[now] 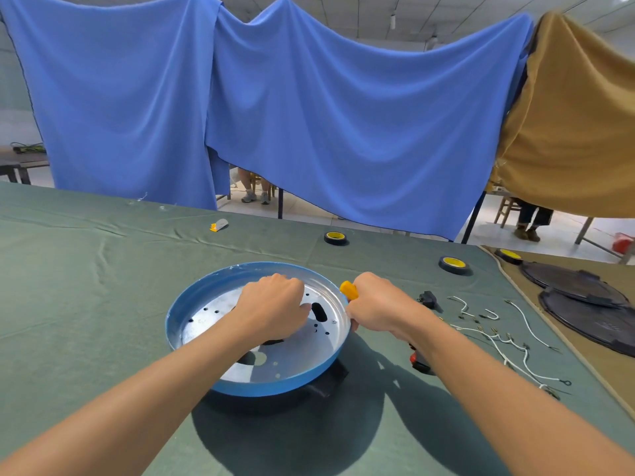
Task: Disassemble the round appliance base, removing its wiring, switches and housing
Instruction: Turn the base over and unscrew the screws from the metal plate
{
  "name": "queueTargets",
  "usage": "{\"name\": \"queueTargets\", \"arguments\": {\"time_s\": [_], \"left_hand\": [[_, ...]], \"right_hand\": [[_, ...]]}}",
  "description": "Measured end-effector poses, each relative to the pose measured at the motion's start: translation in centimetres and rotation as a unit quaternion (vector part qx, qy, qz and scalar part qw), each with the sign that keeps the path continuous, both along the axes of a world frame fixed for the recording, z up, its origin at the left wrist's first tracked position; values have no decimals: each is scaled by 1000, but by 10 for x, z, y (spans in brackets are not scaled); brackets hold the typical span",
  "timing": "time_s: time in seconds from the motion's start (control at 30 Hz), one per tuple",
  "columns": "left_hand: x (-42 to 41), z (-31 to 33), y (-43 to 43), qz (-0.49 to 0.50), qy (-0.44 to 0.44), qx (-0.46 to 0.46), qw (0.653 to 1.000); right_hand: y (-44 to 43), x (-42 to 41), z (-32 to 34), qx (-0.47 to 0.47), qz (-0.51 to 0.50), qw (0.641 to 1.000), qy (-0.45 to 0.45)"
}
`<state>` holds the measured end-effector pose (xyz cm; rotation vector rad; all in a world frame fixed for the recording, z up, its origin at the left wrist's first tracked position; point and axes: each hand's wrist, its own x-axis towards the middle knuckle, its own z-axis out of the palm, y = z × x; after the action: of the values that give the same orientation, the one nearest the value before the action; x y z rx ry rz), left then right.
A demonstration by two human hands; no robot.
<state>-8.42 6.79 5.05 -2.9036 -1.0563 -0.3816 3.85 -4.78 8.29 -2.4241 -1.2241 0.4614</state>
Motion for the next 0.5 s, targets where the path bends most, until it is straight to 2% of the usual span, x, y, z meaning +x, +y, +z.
{"name": "queueTargets", "arguments": {"time_s": [0.1,0.17,0.27,0.4,0.5], "left_hand": [[-1,-3,7,-70,0,-79,994],[-1,-7,10,-95,-3,-95,991],[-2,-14,13,-108,-4,-73,992],[2,-13,14,-113,43,-44,992],[7,-4,14,-116,73,-33,990]], "right_hand": [[7,6,4,-4,15,1000,-3],[9,11,11,8,32,999,-20],[12,17,26,119,46,992,6],[15,15,41,317,52,939,127],[14,13,47,333,67,933,118]]}}
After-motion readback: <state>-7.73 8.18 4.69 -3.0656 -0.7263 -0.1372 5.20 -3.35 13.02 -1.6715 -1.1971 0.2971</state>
